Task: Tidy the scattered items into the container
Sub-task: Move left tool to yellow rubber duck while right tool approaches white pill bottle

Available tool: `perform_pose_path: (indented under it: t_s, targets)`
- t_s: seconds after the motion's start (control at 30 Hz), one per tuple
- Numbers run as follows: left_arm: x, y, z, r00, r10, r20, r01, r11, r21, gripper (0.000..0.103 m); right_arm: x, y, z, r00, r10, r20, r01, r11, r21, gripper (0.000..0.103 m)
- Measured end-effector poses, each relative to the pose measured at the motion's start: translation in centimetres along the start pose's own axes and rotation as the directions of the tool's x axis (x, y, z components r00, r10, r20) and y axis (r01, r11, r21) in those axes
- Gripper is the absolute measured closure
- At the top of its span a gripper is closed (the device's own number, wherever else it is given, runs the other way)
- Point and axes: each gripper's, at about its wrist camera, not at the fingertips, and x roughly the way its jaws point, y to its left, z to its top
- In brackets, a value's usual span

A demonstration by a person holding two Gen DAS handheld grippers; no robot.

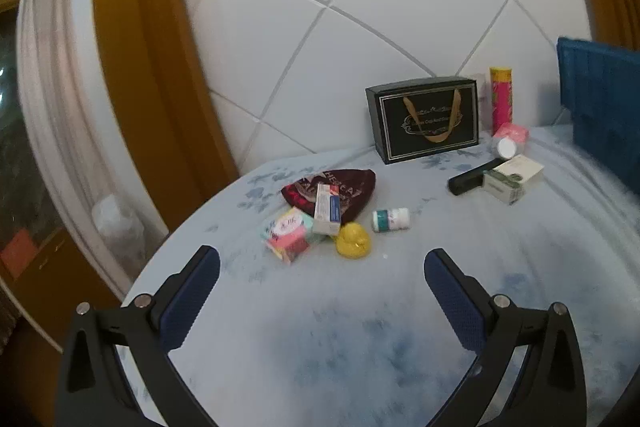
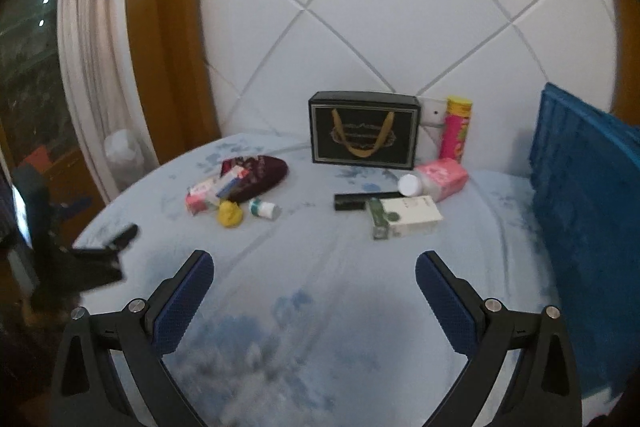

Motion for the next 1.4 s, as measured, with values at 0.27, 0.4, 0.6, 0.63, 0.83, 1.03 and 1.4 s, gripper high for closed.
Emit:
perform_pose_path:
  t_s: [0.27,0.4,0.6,0.63,0.83,1.03,1.4]
  targets:
    - [10.8,-1.1,0.0,0.993,-0.035,-0.113,0.031,0.999,-0.041,0.000,4.5,1.1,1.5,0.998,-0.059,-0.006,0.059,0.997,-0.047,0.001]
    - [15.2,-1.5,-0.1,0.986,-0.006,-0.166,-0.006,0.998,-0.067,0.000,6.9,-0.5,2.0,0.998,-0.055,-0.013,0.054,0.997,-0.063,0.001]
    - [19.8,-1.5,-0.6,0.967,0.027,-0.255,-0.064,0.988,-0.140,0.000,9.2,-3.2,2.2,0.999,-0.028,-0.035,0.026,0.998,-0.063,0.001]
    - [20.2,-1.8,-0.6,0.965,0.035,-0.260,-0.073,0.988,-0.138,0.000,9.4,-3.5,2.4,0.999,-0.023,-0.036,0.021,0.998,-0.062,0.001]
    - [23.0,-3.1,0.1,0.956,0.067,-0.286,-0.103,0.988,-0.111,0.000,11.2,-5.1,3.5,0.999,-0.016,-0.040,0.012,0.996,-0.088,0.001]
    - [25.3,-3.3,-0.1,0.937,0.097,-0.335,-0.140,0.985,-0.105,0.000,14.3,-8.5,4.2,0.999,-0.030,-0.042,0.027,0.997,-0.069,0.001]
    - [26.1,-3.3,-0.3,0.935,0.087,-0.344,-0.132,0.985,-0.109,0.000,30.1,-15.0,6.4,0.984,-0.036,-0.172,0.028,0.998,-0.049,0.001]
